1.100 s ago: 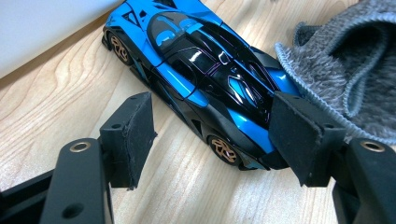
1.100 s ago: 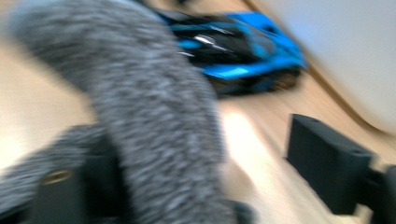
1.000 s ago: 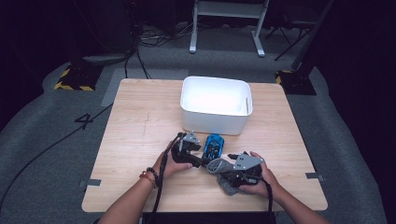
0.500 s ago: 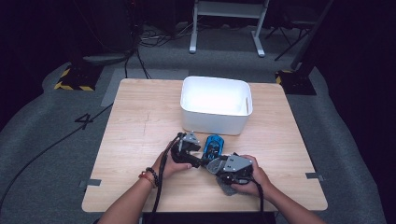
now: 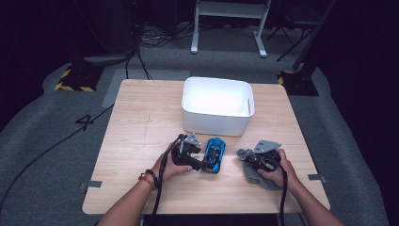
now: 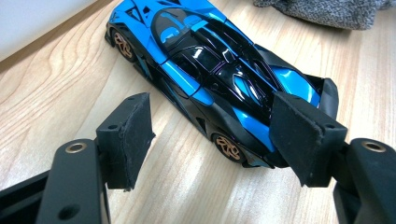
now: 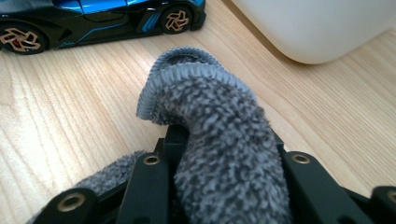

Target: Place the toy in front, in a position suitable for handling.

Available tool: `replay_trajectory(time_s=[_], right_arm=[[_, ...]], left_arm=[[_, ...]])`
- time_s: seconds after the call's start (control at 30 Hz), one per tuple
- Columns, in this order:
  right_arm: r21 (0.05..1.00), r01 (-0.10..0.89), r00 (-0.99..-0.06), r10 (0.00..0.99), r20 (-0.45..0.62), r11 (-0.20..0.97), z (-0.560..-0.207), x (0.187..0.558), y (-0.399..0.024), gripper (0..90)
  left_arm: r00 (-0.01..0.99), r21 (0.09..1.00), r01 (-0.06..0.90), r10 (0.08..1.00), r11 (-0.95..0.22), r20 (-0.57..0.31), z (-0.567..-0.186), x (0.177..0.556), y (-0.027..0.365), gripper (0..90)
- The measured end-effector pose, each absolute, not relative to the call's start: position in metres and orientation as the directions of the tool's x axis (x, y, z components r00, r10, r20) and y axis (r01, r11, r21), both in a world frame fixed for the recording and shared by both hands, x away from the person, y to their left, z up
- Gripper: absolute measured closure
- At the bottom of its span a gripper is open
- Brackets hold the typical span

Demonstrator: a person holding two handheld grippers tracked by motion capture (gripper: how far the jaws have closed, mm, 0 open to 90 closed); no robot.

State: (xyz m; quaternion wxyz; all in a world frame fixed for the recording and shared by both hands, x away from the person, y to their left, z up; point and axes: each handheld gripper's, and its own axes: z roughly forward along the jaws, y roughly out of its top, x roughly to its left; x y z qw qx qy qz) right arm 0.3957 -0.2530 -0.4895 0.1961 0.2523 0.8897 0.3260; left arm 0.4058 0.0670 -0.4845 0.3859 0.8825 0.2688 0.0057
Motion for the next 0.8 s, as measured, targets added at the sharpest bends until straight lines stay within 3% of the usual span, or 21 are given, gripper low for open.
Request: replay_trajectory(time_s=[0.2, 0.33, 0.53, 0.67, 0.8], right_arm=[[0.663, 0.284, -0.801, 0.551, -0.233, 0.693, -0.49, 0.395, -0.246, 66.2], [0.671, 0.292, -0.799, 0.559, -0.221, 0.682, -0.491, 0.396, -0.248, 62.8], [0.671, 0.29, -0.791, 0.566, -0.233, 0.682, -0.491, 0.396, -0.248, 59.6], [0.669, 0.285, -0.79, 0.564, -0.241, 0.686, -0.491, 0.396, -0.247, 59.3], [0.672, 0.284, -0.791, 0.563, -0.239, 0.684, -0.491, 0.396, -0.248, 59.2]], left_arm=[[0.846, 0.7, 0.473, 0.499, -0.535, -0.19, -0.479, 0.392, 0.053, 16.8], [0.826, 0.692, 0.478, 0.545, -0.541, -0.144, -0.478, 0.379, 0.036, 16.7], [0.692, 0.668, 0.587, 0.712, -0.457, -0.121, -0.478, 0.376, 0.01, 14.7], [0.641, 0.666, 0.587, 0.767, -0.46, -0.035, -0.481, 0.373, -0.007, 15.4], [0.593, 0.658, 0.622, 0.804, -0.424, -0.042, -0.486, 0.372, -0.011, 13.1]])
